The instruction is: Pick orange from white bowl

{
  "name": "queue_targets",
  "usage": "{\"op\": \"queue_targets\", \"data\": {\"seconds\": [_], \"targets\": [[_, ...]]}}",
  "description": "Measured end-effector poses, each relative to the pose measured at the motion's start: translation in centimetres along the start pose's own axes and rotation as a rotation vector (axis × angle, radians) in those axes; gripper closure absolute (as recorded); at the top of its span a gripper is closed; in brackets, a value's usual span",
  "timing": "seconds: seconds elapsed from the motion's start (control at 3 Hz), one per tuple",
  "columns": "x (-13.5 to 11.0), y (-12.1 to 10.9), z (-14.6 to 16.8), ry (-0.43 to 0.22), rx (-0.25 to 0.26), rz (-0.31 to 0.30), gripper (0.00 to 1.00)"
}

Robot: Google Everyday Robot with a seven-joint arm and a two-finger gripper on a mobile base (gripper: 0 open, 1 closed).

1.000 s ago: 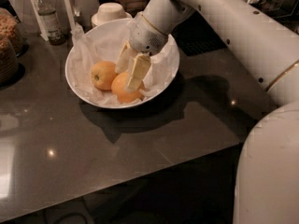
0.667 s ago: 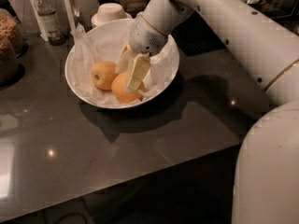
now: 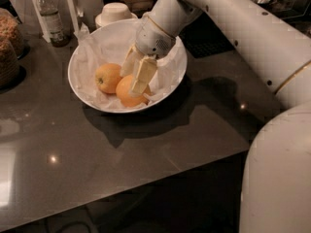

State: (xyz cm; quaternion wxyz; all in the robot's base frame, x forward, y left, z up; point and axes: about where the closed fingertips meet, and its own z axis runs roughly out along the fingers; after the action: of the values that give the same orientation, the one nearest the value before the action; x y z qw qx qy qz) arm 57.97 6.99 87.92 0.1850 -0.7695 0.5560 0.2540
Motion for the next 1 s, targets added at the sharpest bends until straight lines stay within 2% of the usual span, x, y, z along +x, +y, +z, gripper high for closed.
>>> {"op": "queue_targets", "data": {"seconds": [0.33,0.67,1.0], "targets": [[-0.1,0.2,-0.2,-0.001,-0.007,0.010,0.10],[-0.1,0.2,-0.2,-0.001,-0.007,0.010,0.00],[0.6,0.8,1.3,0.014,-0.046,0.032,0.19]]}}
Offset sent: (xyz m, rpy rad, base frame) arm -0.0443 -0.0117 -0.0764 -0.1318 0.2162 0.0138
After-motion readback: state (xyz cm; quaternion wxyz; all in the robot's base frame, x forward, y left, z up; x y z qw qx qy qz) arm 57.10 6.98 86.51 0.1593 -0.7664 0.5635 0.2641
